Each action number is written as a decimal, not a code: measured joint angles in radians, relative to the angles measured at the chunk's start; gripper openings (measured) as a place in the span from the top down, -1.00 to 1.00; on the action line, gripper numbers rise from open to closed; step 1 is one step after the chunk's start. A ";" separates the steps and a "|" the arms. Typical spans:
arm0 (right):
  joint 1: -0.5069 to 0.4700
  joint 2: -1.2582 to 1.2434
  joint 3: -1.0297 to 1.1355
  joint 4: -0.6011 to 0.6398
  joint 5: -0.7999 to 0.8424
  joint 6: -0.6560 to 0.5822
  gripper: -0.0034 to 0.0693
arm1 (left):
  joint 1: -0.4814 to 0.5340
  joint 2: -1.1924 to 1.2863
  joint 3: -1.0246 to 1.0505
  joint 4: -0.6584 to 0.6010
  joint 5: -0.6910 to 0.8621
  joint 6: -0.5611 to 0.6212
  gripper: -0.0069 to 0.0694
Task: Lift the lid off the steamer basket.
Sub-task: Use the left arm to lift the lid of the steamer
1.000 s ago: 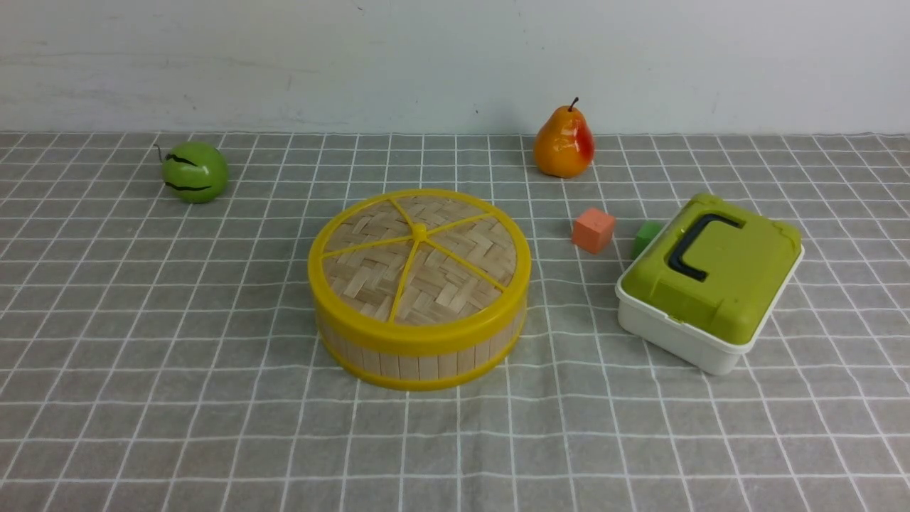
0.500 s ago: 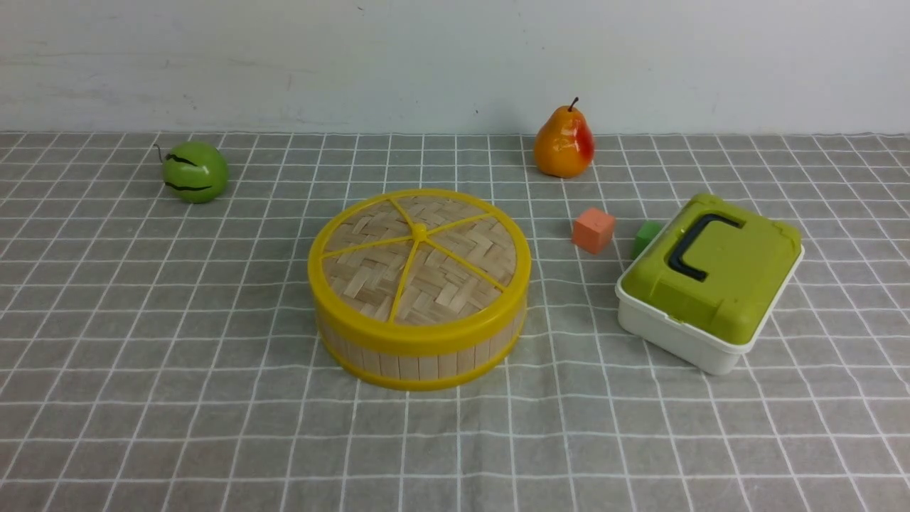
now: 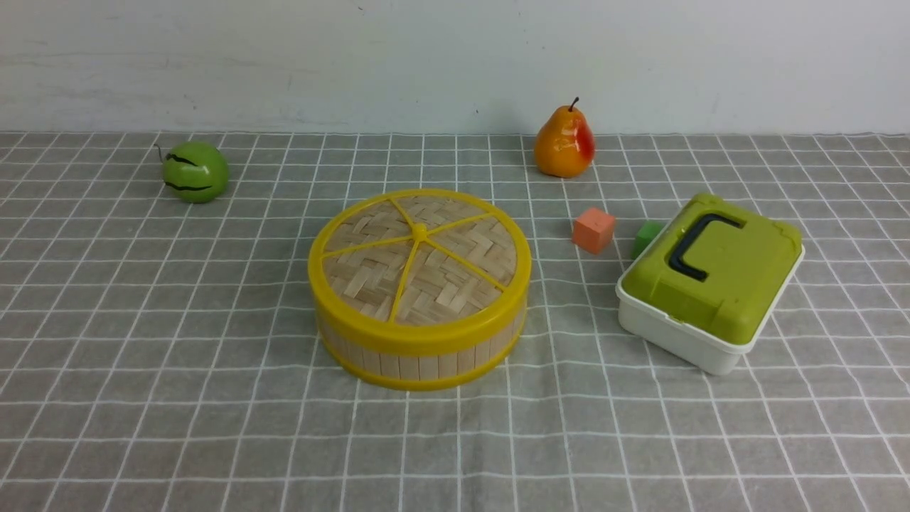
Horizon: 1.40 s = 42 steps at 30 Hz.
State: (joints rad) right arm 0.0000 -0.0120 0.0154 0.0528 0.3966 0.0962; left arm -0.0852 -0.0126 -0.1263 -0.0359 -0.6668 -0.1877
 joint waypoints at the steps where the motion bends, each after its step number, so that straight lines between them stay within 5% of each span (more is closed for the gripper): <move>1: 0.000 0.000 0.000 0.000 0.000 0.000 0.24 | 0.000 0.006 -0.071 -0.003 0.116 -0.001 0.36; 6: 0.000 0.000 0.000 0.000 0.000 0.000 0.24 | 0.000 0.220 -0.426 -0.048 0.551 0.064 0.84; 15: 0.000 0.000 0.000 0.000 0.000 0.000 0.24 | 0.000 0.769 -0.792 -0.120 0.844 0.061 0.85; 22: 0.000 0.000 0.000 0.000 0.000 0.000 0.24 | 0.000 1.261 -1.201 -0.213 1.393 0.084 0.85; 25: 0.000 0.000 0.000 0.000 0.000 0.000 0.24 | -0.016 1.391 -1.319 -0.225 1.510 0.085 0.85; 34: 0.000 0.000 0.000 0.000 0.000 0.000 0.24 | -0.267 1.965 -1.856 -0.033 1.859 0.055 0.85; 42: 0.000 0.000 0.000 0.000 0.000 0.000 0.24 | -0.393 2.272 -2.327 0.160 1.905 -0.010 0.84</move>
State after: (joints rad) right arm 0.0000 -0.0120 0.0154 0.0528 0.3966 0.0962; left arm -0.4778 2.2590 -2.4532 0.1241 1.2382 -0.1977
